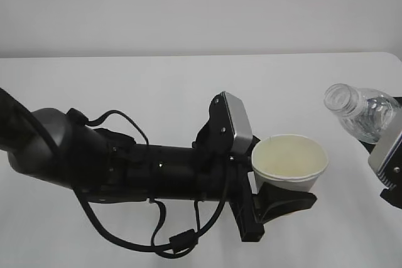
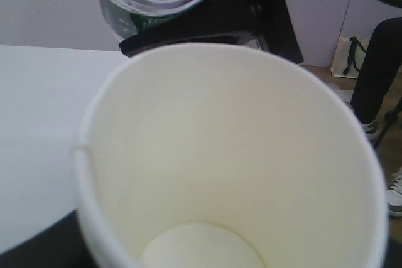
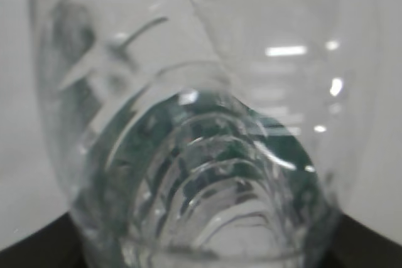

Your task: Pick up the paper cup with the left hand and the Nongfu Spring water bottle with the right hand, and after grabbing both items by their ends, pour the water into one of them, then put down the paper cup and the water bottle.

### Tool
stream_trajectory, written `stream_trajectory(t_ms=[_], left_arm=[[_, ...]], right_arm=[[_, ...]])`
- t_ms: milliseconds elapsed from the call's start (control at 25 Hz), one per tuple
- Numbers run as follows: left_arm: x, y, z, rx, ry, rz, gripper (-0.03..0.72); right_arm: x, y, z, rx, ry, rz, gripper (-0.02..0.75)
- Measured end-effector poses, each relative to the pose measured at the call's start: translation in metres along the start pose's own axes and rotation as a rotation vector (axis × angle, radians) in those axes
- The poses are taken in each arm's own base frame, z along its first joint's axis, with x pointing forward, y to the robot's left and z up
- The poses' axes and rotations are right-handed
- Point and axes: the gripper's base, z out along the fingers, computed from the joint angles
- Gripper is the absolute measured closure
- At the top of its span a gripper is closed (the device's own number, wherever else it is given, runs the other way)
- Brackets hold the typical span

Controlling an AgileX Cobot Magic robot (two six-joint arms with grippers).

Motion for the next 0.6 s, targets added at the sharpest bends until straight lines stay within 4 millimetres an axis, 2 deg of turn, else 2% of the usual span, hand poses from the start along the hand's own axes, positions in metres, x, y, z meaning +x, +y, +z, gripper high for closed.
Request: stream_trajectory(t_ms=[120, 400, 600], left_arm=[[0.0, -0.002, 0.003, 0.005, 0.007, 0.005, 0.225], [0.018, -0.015, 0.015, 0.055, 0.025, -0.026, 0.226], [0.012, -0.01, 0.02, 0.047, -0.003, -0.028, 0.226]], right_arm=[[0.0, 0.0, 0.0, 0.0, 0.0, 0.0, 0.283], [0.0, 0.0, 0.0, 0.0, 0.0, 0.0, 0.283], [0.0, 0.0, 0.0, 0.0, 0.0, -0.042, 0.283]])
